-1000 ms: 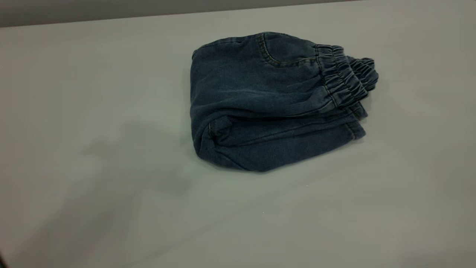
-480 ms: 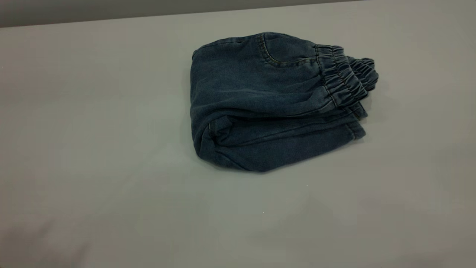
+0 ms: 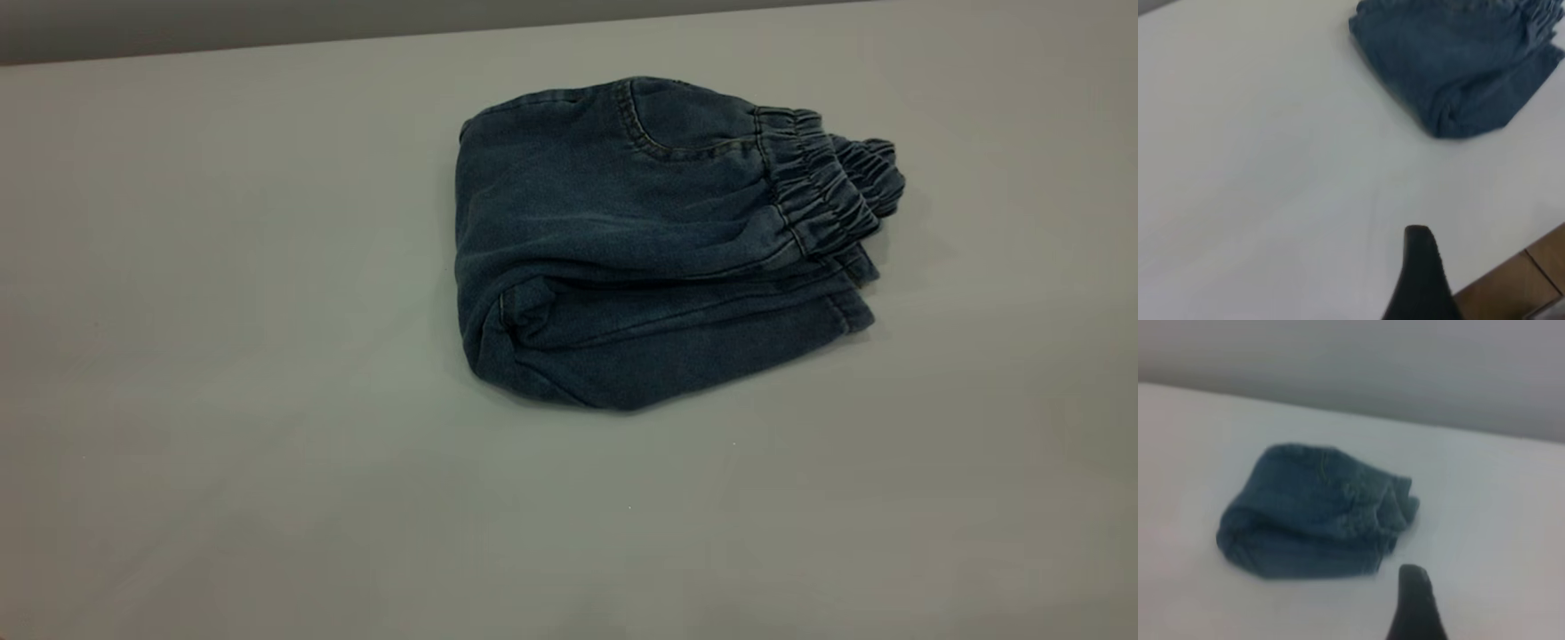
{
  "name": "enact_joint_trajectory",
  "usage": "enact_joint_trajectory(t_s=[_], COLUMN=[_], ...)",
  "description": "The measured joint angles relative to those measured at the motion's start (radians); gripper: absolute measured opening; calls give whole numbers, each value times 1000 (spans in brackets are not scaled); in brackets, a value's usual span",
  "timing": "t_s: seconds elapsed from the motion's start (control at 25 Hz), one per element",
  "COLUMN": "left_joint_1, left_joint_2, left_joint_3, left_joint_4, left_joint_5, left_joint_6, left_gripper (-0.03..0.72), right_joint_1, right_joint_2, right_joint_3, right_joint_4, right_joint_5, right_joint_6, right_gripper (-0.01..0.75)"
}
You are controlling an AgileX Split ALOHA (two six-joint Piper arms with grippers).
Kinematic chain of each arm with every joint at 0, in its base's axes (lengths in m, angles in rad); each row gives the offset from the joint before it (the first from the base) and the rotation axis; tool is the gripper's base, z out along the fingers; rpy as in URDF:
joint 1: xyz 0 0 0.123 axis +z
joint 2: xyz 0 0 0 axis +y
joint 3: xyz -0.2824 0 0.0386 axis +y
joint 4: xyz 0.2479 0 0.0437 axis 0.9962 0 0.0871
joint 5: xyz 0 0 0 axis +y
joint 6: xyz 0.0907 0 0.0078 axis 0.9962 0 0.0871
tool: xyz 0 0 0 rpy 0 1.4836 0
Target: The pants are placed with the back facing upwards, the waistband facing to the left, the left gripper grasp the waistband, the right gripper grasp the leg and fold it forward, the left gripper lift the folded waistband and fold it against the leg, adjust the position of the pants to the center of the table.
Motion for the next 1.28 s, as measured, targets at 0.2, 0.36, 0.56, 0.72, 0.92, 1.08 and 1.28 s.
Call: enact_joint_trajectory(t_s=[0.2, 0.36, 0.56, 0.72, 0.92, 1.08, 1.28], left_joint_1=[0, 0, 0, 0, 0, 0, 0], left_joint_2=[-65, -113, -193, -273, -361, -374, -374], left_joint_3=[85, 145, 227, 299, 340, 339, 339], left_joint_4=[0, -2, -4, -15, -40, -82, -147], left_joint_5=[-1, -6, -1, -1, -3, -65, -78], left_joint_6=[0, 0, 0, 0, 14, 81, 104], left_gripper=[464, 464, 464, 464, 464, 464, 464], right_joint_1=[-1, -1, -1, -1, -1, -1, -1], right_joint_2=[1, 1, 1, 1, 1, 1, 1], right_joint_3=[120, 131, 130, 130, 130, 130, 130], right_joint_4=[-3, 29, 61, 91, 104, 104, 103], right_joint_5=[-11, -38, -24, -20, -18, -10, -10], right_joint_6=[-51, -79, -97, -118, -127, -128, -130], right_gripper=[425, 425, 425, 425, 425, 425, 425])
